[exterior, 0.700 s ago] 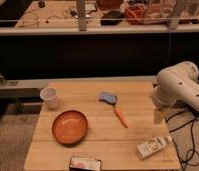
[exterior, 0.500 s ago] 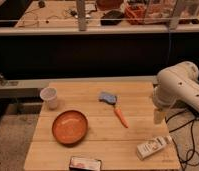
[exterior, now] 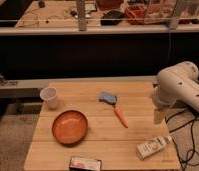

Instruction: Place the bottle in the ceramic bowl

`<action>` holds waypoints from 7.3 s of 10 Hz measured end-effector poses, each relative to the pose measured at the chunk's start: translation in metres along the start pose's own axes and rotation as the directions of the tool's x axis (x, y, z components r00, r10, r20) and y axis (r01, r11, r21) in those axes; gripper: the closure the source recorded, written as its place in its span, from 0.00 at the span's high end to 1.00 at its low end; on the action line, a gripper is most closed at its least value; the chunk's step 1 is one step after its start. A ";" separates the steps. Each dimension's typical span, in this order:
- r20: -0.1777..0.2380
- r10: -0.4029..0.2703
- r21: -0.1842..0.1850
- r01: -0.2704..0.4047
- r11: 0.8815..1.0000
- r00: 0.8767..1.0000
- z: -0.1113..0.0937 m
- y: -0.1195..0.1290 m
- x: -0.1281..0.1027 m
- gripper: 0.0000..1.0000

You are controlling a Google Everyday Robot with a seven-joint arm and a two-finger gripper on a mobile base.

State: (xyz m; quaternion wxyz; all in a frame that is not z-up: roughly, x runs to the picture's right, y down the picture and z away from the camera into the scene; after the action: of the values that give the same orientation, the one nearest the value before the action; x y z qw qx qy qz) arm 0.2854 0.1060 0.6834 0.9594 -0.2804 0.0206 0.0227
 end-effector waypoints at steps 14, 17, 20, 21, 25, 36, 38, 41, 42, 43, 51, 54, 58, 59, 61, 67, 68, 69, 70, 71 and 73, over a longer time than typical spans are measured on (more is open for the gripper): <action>0.033 -0.048 -0.033 0.049 0.998 0.998 0.011 0.034 0.013 0.80; 0.039 -0.074 -0.046 0.075 0.996 0.997 0.019 0.048 0.021 0.80; 0.058 -0.102 -0.053 0.105 0.993 0.993 0.030 0.071 0.024 0.80; 0.065 -0.115 -0.055 0.119 0.991 0.991 0.037 0.073 0.021 0.80; 0.069 -0.163 -0.053 0.167 0.985 0.984 0.059 0.091 0.019 0.80; 0.091 -0.274 -0.040 0.278 0.960 0.958 0.100 0.118 0.009 0.80; 0.094 -0.285 -0.041 0.290 0.956 0.954 0.108 0.123 0.007 0.80; 0.102 -0.304 -0.037 0.309 0.950 0.947 0.119 0.125 0.004 0.80; 0.103 -0.311 -0.035 0.316 0.948 0.945 0.124 0.127 0.003 0.80; 0.102 -0.314 -0.034 0.319 0.947 0.944 0.126 0.128 0.003 0.80; 0.099 -0.322 -0.020 0.325 0.946 0.942 0.148 0.134 0.002 0.78; 0.100 -0.324 -0.013 0.327 0.945 0.941 0.154 0.134 0.002 0.70; 0.106 -0.326 -0.010 0.328 0.944 0.940 0.160 0.134 0.001 0.37; 0.107 -0.326 -0.009 0.329 0.944 0.939 0.159 0.133 0.000 0.27; 0.110 -0.329 -0.002 0.331 0.944 0.938 0.152 0.129 -0.003 0.08; 0.107 -0.366 0.017 0.366 0.930 0.925 0.123 0.106 -0.024 0.01; 0.105 -0.384 0.026 0.383 0.923 0.917 0.115 0.093 -0.037 0.01; 0.102 -0.389 0.029 0.389 0.921 0.915 0.111 0.088 -0.041 0.01; 0.100 -0.395 0.027 0.394 0.919 0.913 0.110 0.088 -0.042 0.01; 0.099 -0.399 0.031 0.398 0.917 0.912 0.107 0.087 -0.044 0.01; 0.098 -0.436 0.046 0.434 0.900 0.895 0.093 0.073 -0.073 0.01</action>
State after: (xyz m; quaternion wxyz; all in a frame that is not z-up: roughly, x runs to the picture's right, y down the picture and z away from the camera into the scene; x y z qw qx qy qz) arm 0.2110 0.2153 0.7262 0.9431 -0.2652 -0.0929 -0.1776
